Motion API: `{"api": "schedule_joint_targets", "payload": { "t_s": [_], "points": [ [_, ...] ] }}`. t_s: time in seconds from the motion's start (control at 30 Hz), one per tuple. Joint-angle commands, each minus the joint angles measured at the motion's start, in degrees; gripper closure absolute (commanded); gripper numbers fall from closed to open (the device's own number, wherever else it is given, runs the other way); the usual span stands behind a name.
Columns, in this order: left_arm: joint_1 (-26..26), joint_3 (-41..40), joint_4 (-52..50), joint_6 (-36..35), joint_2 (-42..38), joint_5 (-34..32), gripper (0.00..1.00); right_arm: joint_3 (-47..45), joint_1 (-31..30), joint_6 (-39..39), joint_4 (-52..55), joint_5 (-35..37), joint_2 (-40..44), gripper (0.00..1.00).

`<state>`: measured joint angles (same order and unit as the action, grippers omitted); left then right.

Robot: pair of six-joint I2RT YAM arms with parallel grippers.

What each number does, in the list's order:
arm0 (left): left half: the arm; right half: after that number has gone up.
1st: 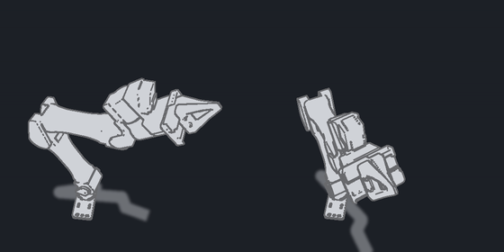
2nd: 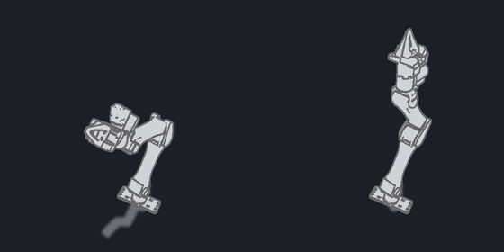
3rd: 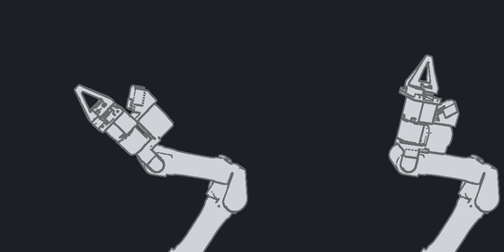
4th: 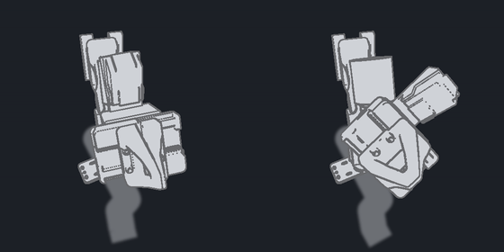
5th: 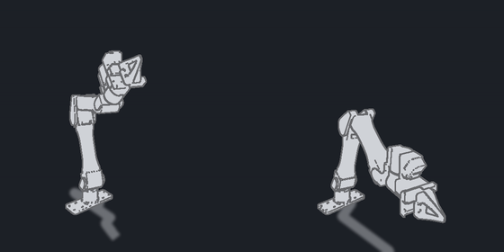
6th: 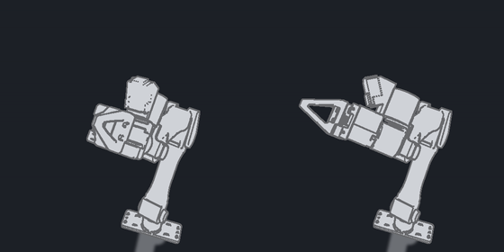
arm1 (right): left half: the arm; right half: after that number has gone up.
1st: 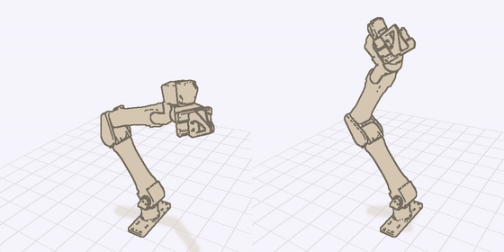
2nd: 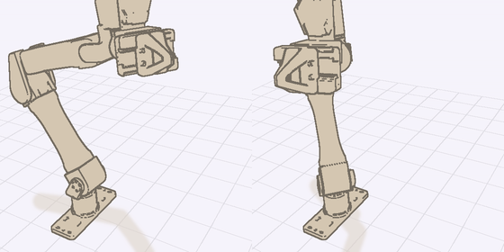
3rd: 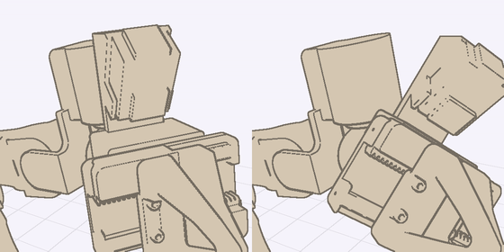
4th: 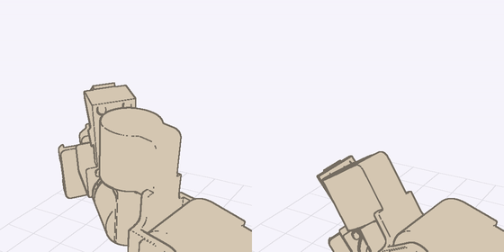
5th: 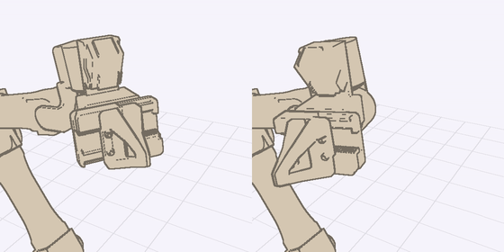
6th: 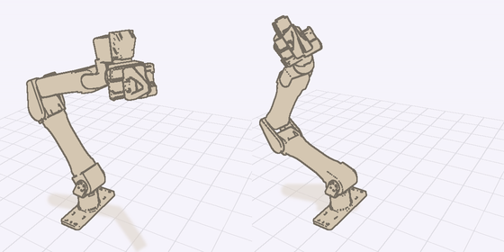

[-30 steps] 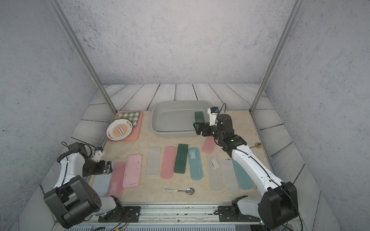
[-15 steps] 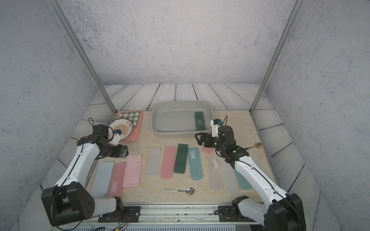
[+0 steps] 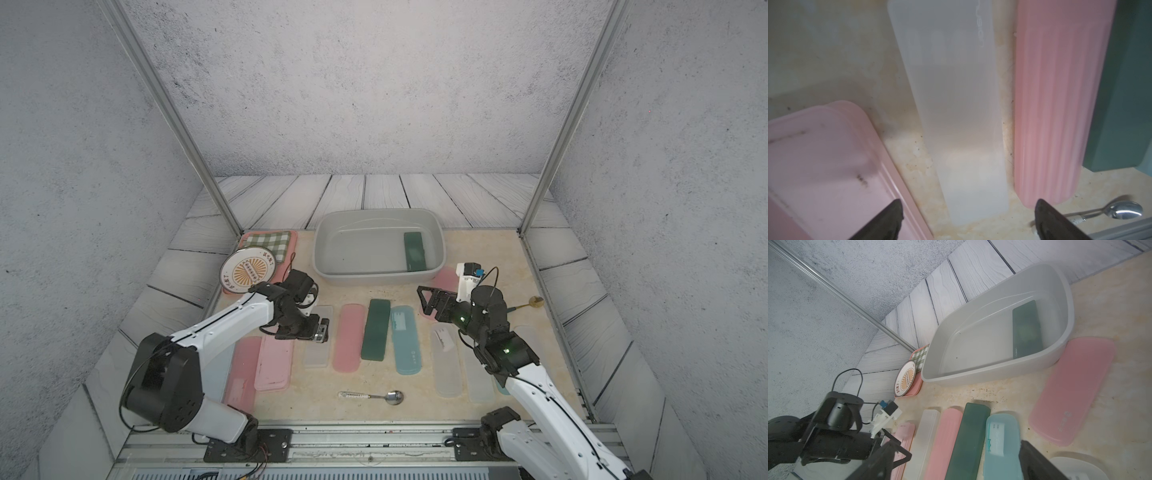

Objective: Put the pencil case into the storage box
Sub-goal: Pick up the pencil case from the center of the board.

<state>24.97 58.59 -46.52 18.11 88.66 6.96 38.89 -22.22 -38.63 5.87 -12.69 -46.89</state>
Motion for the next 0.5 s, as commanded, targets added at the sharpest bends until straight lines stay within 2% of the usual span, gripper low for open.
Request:
{"api": "schedule_joint_targets", "payload": {
  "t_s": [0.0, 0.23, 0.47],
  "points": [
    [1.0, -0.1, 5.8, 4.0, 2.1, -6.9, 0.00, -0.1, -0.3, -0.1, 2.0, 1.4, 2.7, 0.06],
    [4.3, -0.4, 11.6, 5.6, 6.5, -8.2, 0.00, -2.1, -0.3, -1.1, 0.4, 0.5, 3.3, 0.05],
    [4.4, 0.4, 14.7, 6.9, 11.5, -10.9, 0.00, -2.6, -0.3, -1.9, -1.1, -1.1, 2.7, 0.06]
  ]
}}
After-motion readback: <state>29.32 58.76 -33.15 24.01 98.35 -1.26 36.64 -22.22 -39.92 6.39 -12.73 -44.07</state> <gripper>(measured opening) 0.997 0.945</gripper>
